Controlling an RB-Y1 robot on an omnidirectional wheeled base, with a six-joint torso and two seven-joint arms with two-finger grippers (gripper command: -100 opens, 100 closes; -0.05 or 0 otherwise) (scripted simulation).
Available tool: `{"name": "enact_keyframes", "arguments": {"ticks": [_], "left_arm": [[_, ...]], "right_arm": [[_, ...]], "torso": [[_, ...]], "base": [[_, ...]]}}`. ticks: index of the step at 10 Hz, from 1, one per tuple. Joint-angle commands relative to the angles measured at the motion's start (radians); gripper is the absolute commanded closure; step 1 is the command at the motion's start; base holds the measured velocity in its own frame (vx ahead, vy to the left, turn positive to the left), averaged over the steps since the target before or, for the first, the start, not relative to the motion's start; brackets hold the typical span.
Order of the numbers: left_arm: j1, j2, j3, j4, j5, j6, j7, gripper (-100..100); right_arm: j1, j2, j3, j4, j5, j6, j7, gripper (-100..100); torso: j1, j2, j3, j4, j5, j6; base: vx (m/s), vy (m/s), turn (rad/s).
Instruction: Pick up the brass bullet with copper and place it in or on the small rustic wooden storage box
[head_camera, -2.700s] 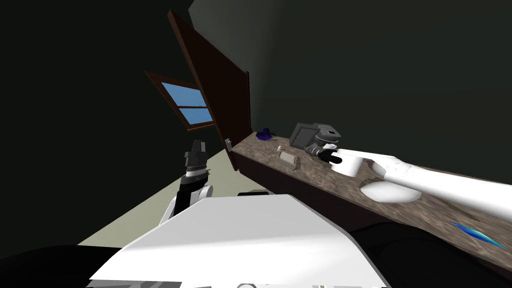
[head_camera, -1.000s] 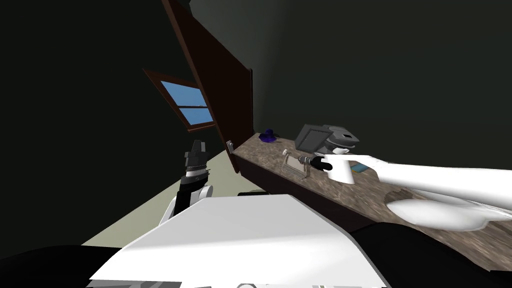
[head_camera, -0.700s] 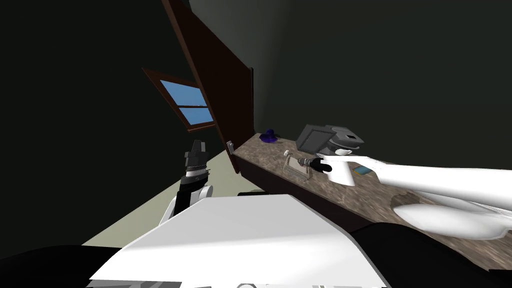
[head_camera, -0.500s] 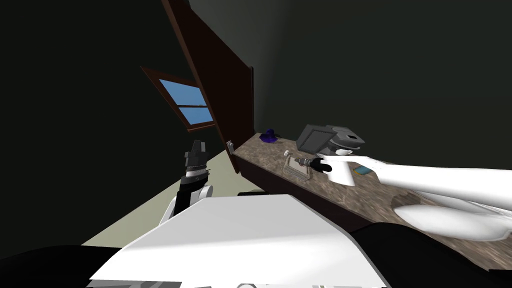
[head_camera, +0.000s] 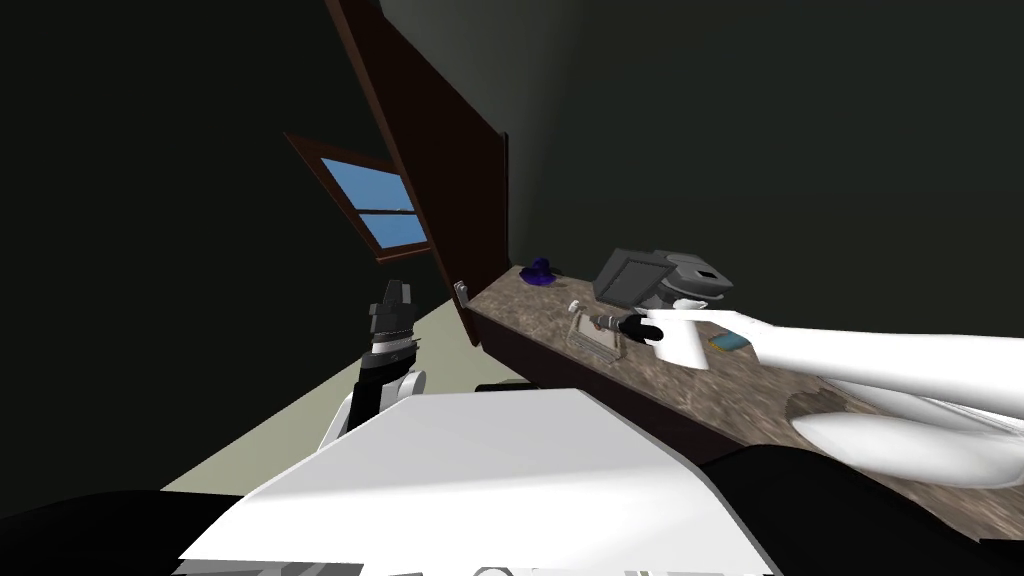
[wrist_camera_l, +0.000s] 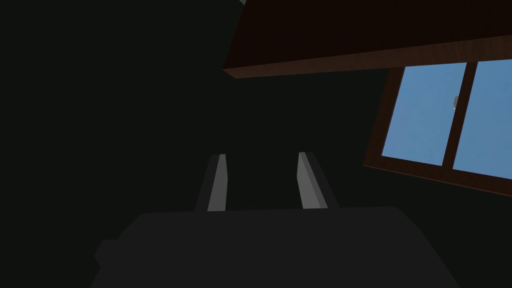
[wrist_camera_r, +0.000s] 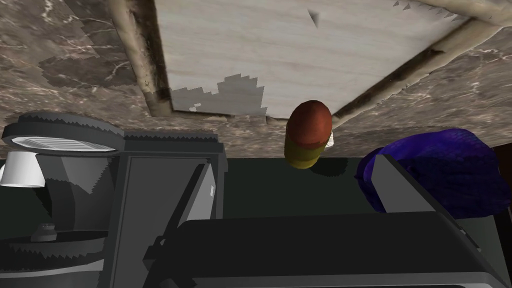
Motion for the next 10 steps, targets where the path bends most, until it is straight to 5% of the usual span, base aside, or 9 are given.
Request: {"name": "enact_keyframes", "arguments": {"ticks": [1, 10], "left_arm": [[0.000, 0.000, 0.000, 0.000, 0.000, 0.000, 0.000, 0], [0.000, 0.000, 0.000, 0.000, 0.000, 0.000, 0.000, 0]], "right_arm": [[0.009, -0.050, -0.019, 0.017, -0.035, -0.006, -0.025, -100], [-0.042, -0.239, -0.069, 0.086, -0.278, -0.013, -0.036, -100]], "torso": [[0.000, 0.000, 0.000, 0.000, 0.000, 0.000], [-0.001, 0.005, 0.003, 0.001, 0.000, 0.000]], "base": [[-0.082, -0.025, 0.095], [-0.085, -0.036, 0.077]]}}
